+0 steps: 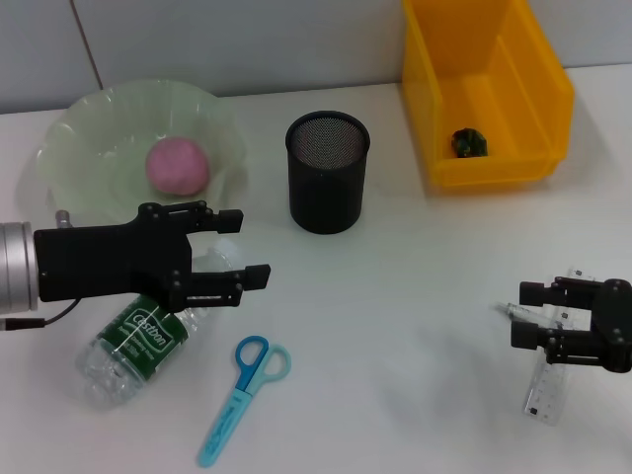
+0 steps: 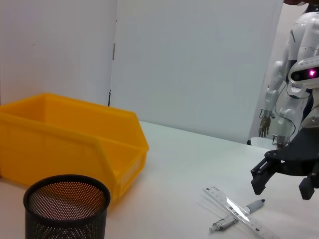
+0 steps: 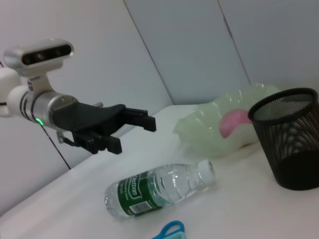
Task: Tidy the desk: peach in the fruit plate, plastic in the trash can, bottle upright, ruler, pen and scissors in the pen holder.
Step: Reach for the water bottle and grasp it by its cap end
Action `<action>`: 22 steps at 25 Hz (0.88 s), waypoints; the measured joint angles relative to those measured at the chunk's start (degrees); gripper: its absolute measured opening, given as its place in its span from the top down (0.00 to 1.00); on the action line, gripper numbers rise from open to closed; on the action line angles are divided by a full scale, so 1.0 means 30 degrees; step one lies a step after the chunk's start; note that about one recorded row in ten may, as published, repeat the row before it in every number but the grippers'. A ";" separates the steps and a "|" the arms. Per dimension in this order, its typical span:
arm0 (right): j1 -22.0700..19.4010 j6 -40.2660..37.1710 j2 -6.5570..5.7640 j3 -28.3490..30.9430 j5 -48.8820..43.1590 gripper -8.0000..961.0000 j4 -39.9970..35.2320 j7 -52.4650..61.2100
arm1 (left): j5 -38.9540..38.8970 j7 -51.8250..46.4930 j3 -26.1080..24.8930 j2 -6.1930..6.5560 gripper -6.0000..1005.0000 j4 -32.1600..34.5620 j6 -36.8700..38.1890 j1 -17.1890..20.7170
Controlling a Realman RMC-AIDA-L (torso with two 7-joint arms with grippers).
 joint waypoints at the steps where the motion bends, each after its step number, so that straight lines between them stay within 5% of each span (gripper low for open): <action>1: -0.0038 0.0129 0.0004 0.0030 -0.0048 0.23 -0.0039 -0.0053 | 0.0007 -0.0305 0.0011 0.0011 0.22 0.0238 0.0006 0.0012; 10: -0.0100 0.0553 0.0011 -0.0036 -0.0174 0.23 -0.0028 -0.0233 | 0.0491 -0.2825 0.0801 -0.0018 0.22 0.2680 0.0088 0.0202; 22: -0.0118 0.0631 0.0009 0.0097 -0.0217 0.23 -0.0058 -0.0233 | 0.6677 -1.2068 0.4595 -0.0075 0.22 0.9203 -0.1616 -0.0534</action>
